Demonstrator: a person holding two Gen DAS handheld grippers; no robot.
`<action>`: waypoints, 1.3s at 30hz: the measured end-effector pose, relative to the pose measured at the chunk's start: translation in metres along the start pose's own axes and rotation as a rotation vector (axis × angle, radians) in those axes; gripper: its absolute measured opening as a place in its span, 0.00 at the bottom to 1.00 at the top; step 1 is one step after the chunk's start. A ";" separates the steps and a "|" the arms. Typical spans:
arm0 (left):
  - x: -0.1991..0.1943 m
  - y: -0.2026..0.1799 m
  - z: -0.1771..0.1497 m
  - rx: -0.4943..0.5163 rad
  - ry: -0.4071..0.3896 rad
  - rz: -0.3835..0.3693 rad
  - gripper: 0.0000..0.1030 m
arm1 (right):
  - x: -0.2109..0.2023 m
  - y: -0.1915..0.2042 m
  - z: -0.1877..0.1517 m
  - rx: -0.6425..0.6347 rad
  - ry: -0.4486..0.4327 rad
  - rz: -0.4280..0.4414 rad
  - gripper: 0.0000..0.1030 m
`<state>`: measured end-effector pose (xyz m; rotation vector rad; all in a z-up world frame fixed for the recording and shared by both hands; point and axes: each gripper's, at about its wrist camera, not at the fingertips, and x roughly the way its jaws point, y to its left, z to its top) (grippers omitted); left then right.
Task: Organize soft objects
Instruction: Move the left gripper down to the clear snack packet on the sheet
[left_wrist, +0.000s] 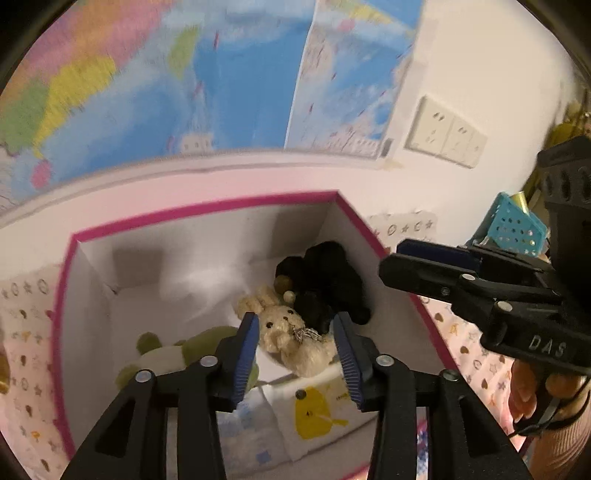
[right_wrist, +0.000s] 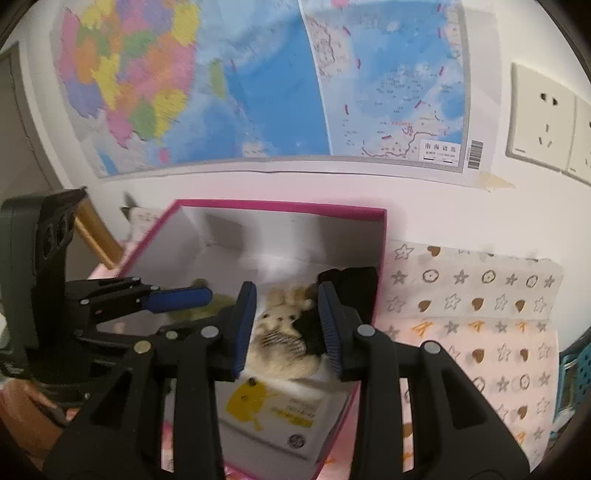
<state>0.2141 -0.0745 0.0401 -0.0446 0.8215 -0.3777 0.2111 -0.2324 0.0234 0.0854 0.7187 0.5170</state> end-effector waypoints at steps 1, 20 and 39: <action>-0.010 0.000 -0.003 0.008 -0.021 -0.003 0.45 | -0.006 0.001 -0.002 0.003 -0.006 0.012 0.36; -0.122 0.043 -0.114 -0.024 -0.124 0.064 0.50 | -0.063 0.065 -0.109 -0.049 0.037 0.300 0.36; -0.106 0.121 -0.221 -0.276 0.076 0.161 0.51 | 0.046 0.189 -0.172 -0.162 0.321 0.500 0.36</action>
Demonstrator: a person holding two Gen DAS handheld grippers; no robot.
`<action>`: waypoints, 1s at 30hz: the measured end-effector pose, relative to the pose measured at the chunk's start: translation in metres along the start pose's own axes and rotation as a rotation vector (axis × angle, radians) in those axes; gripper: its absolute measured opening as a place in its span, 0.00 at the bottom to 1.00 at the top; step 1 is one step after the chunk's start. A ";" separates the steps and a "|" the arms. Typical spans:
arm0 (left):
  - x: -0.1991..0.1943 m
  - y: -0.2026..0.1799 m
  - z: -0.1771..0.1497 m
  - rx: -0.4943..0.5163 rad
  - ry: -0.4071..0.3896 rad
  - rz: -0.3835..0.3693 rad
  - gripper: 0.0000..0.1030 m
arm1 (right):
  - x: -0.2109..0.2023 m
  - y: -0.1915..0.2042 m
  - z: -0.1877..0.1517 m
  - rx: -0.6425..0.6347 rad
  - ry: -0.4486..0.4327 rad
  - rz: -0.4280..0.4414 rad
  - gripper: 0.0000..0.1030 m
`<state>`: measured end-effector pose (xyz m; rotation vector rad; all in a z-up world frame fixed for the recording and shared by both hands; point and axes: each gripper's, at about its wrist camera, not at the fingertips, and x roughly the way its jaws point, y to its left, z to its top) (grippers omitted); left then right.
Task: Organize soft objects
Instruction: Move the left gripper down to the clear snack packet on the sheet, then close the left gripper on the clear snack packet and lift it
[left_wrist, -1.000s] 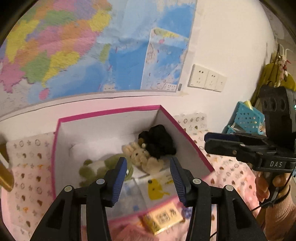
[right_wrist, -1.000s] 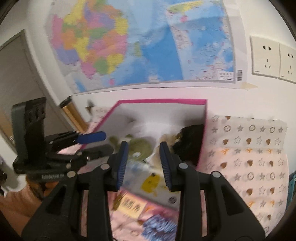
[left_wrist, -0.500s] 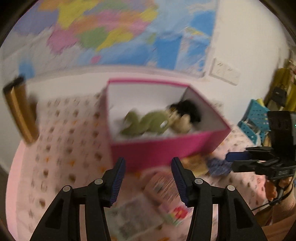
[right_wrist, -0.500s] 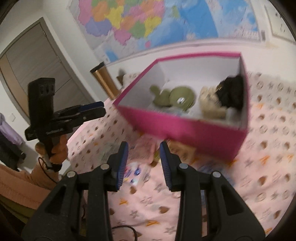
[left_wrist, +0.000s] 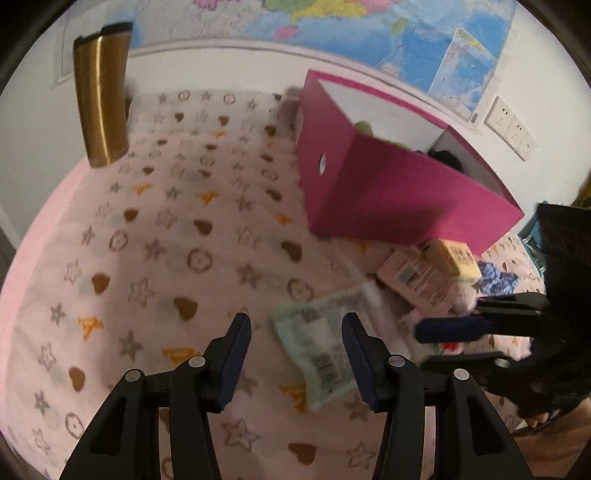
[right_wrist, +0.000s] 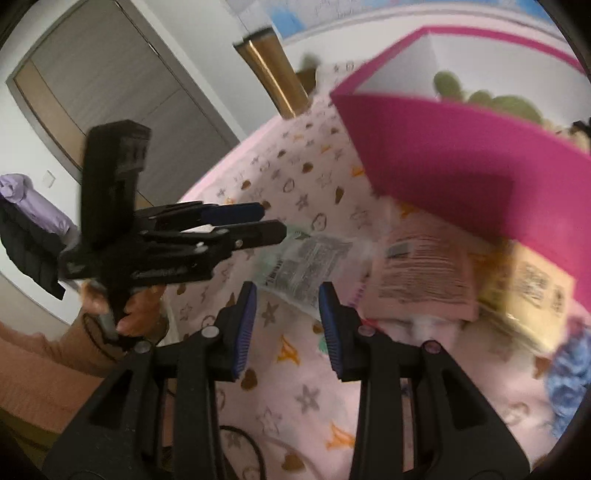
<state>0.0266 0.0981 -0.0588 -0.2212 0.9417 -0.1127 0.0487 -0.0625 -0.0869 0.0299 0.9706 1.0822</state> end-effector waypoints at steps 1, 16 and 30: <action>0.001 0.001 -0.002 0.001 0.006 0.000 0.51 | 0.007 -0.002 0.001 0.007 0.015 -0.004 0.36; 0.007 -0.006 -0.017 0.059 0.069 -0.098 0.53 | 0.021 -0.006 0.004 0.065 0.076 -0.221 0.35; 0.006 -0.002 -0.020 0.062 0.082 -0.154 0.43 | 0.043 -0.007 0.014 0.142 0.076 -0.239 0.46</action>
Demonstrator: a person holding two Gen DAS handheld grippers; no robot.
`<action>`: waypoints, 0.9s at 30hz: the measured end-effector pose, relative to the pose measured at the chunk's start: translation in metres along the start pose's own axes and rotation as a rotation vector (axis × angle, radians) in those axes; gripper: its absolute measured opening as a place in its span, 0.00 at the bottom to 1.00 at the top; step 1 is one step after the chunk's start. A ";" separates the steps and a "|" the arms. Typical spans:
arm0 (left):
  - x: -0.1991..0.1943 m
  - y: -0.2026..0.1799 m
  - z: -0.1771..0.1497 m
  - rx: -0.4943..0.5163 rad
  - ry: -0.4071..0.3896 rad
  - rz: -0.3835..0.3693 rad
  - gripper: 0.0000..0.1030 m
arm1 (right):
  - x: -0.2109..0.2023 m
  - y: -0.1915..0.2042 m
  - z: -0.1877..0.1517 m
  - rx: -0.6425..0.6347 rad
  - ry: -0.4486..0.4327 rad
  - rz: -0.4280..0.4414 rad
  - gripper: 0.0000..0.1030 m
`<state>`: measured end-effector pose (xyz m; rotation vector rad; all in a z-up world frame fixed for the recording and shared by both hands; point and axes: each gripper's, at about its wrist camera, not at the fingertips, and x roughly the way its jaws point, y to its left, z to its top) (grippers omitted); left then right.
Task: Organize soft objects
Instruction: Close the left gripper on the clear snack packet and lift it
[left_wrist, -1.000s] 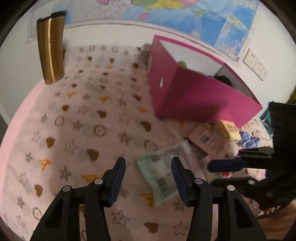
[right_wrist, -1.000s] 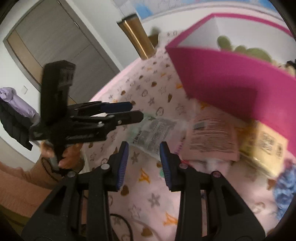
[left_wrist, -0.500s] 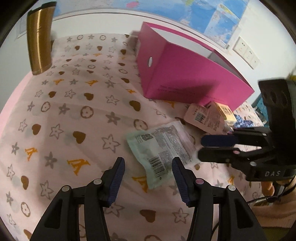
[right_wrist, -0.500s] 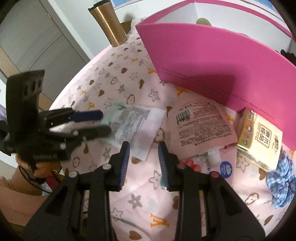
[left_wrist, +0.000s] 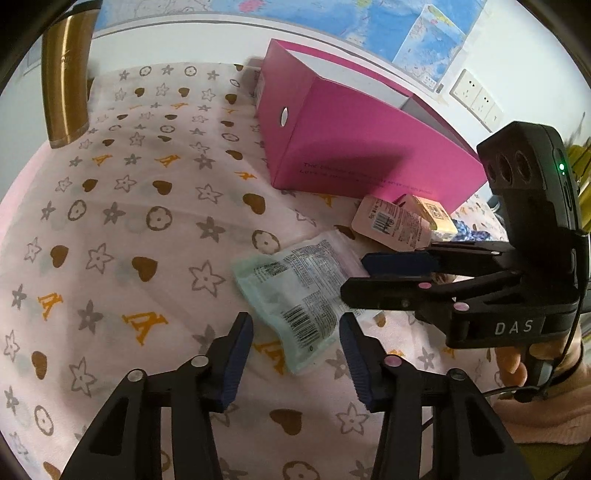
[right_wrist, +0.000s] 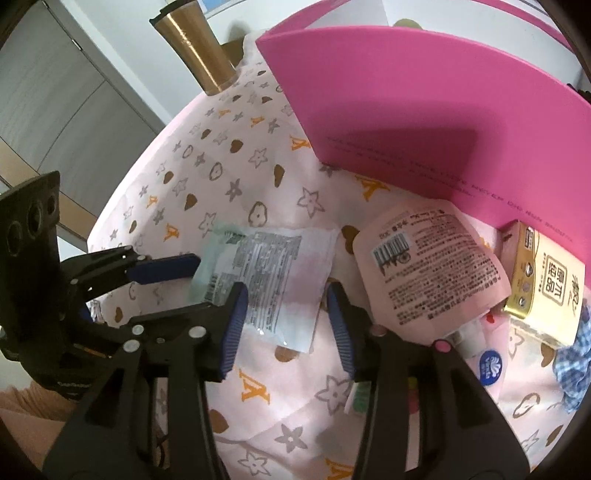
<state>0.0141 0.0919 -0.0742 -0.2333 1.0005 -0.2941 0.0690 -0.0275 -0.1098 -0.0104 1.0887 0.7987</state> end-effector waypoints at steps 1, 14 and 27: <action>0.000 0.001 0.000 -0.002 0.000 0.003 0.41 | 0.000 0.000 0.000 -0.002 -0.006 0.013 0.47; -0.003 0.010 -0.002 -0.078 -0.017 -0.050 0.33 | -0.021 -0.013 -0.008 0.033 -0.111 0.213 0.43; -0.001 0.009 -0.001 -0.086 -0.024 -0.054 0.29 | -0.008 -0.009 -0.011 -0.002 -0.068 0.173 0.14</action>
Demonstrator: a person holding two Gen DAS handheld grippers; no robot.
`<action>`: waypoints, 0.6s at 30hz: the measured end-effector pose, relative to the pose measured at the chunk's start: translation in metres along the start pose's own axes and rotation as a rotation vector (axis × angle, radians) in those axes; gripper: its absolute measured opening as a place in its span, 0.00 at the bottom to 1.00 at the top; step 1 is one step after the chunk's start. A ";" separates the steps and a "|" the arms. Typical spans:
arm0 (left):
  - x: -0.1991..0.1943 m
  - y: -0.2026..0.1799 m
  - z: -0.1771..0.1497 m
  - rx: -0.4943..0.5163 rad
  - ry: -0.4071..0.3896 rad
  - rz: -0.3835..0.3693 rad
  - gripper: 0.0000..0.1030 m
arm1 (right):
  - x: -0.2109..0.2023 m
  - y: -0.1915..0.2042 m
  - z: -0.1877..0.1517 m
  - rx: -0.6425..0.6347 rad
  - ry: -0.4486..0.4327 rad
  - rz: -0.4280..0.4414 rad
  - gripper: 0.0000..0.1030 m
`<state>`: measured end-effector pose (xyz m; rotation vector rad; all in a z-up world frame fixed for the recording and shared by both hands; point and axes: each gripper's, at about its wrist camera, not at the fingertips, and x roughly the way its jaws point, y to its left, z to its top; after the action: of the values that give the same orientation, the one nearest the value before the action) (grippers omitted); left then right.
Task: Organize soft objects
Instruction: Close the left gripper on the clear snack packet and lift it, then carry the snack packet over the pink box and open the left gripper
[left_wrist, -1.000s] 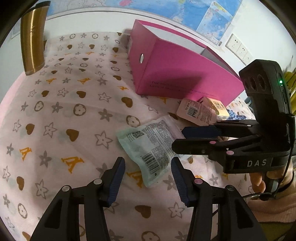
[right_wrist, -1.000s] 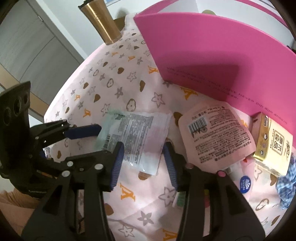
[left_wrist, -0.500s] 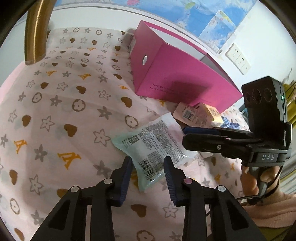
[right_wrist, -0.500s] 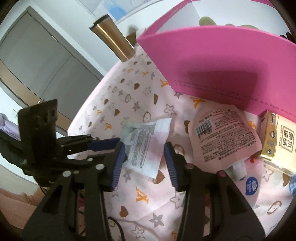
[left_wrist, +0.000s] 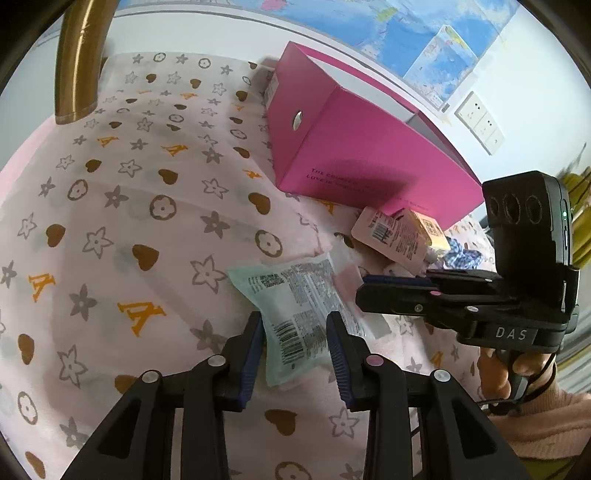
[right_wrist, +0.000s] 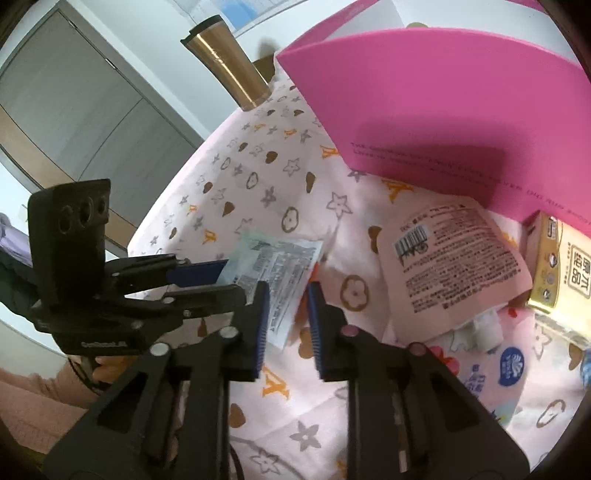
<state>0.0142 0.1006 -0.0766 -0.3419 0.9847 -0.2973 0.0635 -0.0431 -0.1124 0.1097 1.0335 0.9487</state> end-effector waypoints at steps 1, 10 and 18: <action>-0.001 -0.001 0.001 -0.003 -0.005 -0.005 0.29 | 0.001 0.000 0.000 0.002 0.000 0.001 0.13; -0.032 -0.036 0.029 0.074 -0.124 -0.048 0.29 | -0.038 -0.001 0.003 0.002 -0.092 0.034 0.12; -0.038 -0.075 0.077 0.177 -0.186 -0.044 0.29 | -0.093 -0.001 0.025 -0.019 -0.218 0.009 0.12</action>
<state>0.0530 0.0594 0.0222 -0.2250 0.7626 -0.3827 0.0677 -0.1017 -0.0361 0.1980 0.8234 0.9327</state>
